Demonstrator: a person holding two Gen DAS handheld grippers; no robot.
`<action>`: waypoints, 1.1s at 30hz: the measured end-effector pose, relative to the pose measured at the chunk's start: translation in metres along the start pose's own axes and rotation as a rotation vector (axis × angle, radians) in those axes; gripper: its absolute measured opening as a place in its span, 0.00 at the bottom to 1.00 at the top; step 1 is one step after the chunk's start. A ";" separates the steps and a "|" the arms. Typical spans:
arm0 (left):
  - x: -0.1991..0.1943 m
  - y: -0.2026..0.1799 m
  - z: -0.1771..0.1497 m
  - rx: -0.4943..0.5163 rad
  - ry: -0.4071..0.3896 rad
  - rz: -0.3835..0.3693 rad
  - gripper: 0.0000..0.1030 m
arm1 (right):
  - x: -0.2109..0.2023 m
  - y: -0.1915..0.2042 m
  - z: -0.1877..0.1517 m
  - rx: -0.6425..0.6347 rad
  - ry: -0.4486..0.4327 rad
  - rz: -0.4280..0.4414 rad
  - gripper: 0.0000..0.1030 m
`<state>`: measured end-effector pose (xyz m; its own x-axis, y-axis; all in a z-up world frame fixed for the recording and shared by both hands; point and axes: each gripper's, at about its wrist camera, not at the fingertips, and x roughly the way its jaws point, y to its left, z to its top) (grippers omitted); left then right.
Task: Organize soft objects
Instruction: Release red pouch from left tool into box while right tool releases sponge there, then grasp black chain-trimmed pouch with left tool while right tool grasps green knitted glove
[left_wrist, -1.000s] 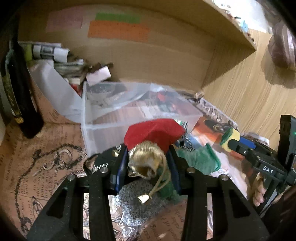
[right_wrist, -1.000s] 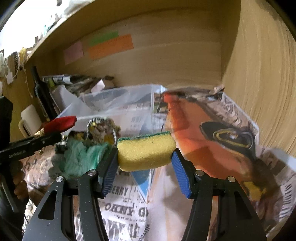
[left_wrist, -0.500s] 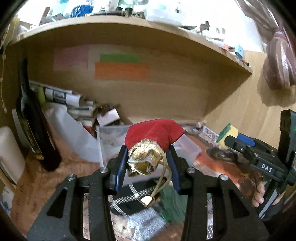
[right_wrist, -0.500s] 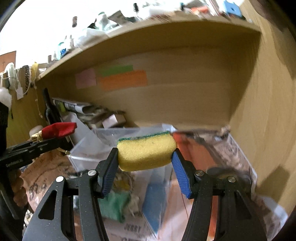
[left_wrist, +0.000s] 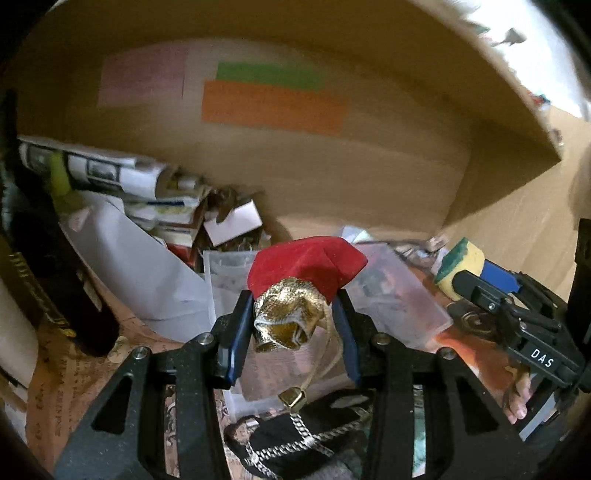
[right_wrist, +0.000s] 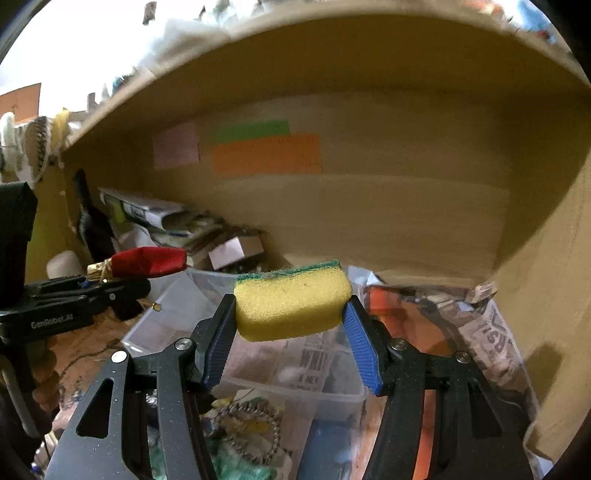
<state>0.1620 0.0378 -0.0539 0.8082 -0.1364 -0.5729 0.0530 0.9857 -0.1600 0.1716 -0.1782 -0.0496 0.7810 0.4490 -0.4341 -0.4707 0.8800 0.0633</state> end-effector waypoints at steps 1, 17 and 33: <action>0.006 0.001 0.001 0.004 0.016 0.003 0.41 | 0.008 -0.001 0.000 -0.001 0.021 -0.006 0.53; 0.078 -0.010 -0.001 0.075 0.188 0.031 0.52 | 0.084 -0.010 -0.014 0.009 0.254 -0.033 0.54; 0.021 -0.011 0.004 0.076 0.040 0.045 0.72 | 0.038 -0.003 0.003 -0.015 0.122 -0.036 0.81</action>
<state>0.1806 0.0242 -0.0604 0.7870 -0.0941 -0.6097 0.0626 0.9954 -0.0728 0.2042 -0.1635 -0.0638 0.7424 0.3943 -0.5416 -0.4500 0.8924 0.0327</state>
